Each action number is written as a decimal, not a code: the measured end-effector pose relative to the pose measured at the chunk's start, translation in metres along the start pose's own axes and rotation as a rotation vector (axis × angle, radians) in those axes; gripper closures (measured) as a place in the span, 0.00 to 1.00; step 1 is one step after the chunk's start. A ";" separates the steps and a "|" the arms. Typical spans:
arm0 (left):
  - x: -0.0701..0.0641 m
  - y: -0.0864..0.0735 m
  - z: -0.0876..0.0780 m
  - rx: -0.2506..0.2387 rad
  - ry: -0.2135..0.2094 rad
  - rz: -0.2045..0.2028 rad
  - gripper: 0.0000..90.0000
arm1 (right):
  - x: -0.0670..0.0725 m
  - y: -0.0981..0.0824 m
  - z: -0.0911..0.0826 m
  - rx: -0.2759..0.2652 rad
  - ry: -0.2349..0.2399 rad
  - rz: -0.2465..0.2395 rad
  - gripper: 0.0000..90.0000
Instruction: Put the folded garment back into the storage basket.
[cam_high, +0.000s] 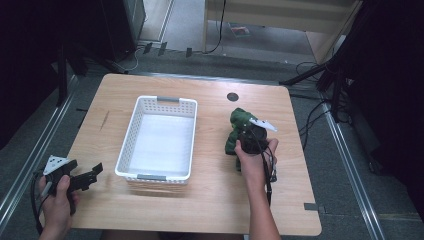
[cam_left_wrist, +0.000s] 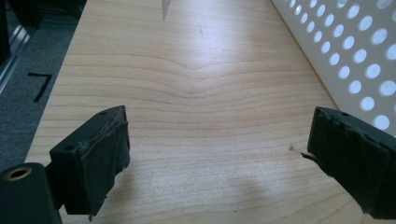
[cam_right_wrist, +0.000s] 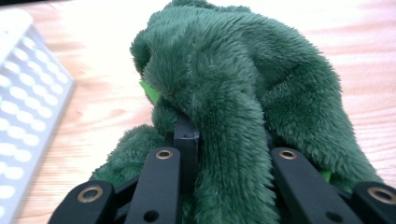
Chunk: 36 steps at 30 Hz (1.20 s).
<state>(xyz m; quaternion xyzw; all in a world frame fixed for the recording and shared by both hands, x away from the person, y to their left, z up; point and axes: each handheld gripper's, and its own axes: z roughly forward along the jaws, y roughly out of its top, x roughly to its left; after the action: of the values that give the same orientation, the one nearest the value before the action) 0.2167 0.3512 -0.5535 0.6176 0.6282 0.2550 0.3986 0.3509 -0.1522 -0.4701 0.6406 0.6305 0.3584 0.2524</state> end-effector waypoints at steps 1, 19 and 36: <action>0.000 0.000 0.000 0.000 0.000 0.000 0.08 | 0.000 0.000 0.000 0.000 0.000 0.000 0.83; 0.000 0.000 0.000 0.002 -0.002 0.001 0.08 | 0.051 0.038 -0.041 -0.007 0.068 -0.039 0.83; 0.000 0.000 0.000 -0.001 -0.005 -0.005 0.08 | 0.103 0.046 -0.041 0.028 0.139 -0.060 0.82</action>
<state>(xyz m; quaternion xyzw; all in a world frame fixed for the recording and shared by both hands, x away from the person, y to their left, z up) 0.2173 0.3513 -0.5535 0.6163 0.6287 0.2527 0.4012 0.3425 -0.0589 -0.3947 0.5987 0.6703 0.3853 0.2094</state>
